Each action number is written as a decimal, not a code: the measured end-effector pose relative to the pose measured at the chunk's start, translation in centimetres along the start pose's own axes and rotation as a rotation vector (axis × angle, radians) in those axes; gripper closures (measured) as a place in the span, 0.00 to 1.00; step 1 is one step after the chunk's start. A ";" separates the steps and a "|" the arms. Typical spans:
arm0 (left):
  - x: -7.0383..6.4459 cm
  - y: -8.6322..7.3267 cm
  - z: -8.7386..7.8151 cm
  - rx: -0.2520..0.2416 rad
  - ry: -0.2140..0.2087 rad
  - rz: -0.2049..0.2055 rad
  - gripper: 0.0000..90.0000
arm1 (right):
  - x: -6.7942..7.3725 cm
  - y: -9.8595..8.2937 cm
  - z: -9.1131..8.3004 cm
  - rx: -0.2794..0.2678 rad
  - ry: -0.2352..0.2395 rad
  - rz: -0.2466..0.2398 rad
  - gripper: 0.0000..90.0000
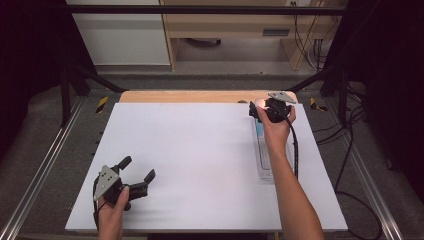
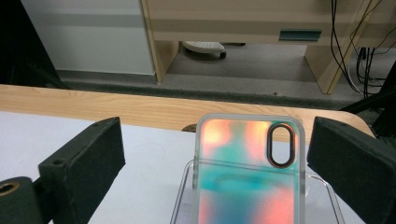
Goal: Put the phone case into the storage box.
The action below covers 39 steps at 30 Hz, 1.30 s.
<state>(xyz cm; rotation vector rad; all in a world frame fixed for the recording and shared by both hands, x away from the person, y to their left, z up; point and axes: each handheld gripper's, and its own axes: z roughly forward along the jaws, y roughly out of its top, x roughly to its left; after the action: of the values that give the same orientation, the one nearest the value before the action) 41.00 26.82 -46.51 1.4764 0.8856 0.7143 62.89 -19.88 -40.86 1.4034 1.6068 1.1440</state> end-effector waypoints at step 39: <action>-0.4 -0.1 0.2 0.015 -0.010 0.028 0.01 | 1.7 0.9 -3.5 -0.022 0.107 -0.017 0.06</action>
<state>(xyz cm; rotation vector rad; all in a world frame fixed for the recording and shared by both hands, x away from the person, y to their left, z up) 40.94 26.34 -46.59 1.5073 0.8655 0.7216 59.73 -18.72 -38.74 1.3319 1.6717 1.2417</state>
